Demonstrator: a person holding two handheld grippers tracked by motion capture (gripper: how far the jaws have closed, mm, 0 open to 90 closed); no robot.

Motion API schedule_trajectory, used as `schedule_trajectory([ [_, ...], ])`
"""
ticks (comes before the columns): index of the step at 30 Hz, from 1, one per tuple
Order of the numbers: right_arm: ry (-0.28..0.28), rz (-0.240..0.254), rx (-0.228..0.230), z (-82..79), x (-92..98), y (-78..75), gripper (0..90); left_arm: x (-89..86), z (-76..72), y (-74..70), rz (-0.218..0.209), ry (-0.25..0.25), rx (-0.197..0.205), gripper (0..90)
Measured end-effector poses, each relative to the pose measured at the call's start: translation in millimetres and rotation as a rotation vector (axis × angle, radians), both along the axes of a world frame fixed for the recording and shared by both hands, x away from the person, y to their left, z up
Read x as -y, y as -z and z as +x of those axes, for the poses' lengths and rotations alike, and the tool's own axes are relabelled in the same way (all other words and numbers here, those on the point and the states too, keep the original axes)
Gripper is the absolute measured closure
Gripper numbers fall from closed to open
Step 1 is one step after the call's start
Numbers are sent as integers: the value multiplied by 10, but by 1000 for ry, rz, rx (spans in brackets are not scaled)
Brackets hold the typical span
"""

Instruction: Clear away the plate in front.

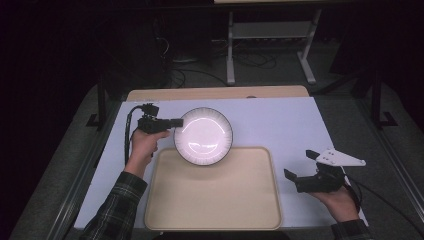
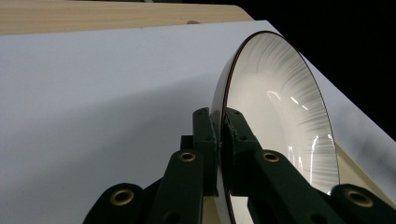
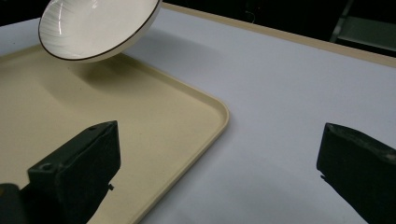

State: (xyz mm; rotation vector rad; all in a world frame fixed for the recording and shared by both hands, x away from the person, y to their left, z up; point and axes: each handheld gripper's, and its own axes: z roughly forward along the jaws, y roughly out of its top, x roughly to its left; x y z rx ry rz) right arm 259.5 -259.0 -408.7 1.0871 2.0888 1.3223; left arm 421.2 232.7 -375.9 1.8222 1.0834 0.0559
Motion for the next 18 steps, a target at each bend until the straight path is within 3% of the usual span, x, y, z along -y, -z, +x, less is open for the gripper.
schedule_trajectory([
  [9,0,-1,-4,-1,-8,0,0,45,-185,57,12,47,-12,850],
  [18,-1,-1,-1,-1,-17,2,0,62,-380,248,23,81,-65,848],
])
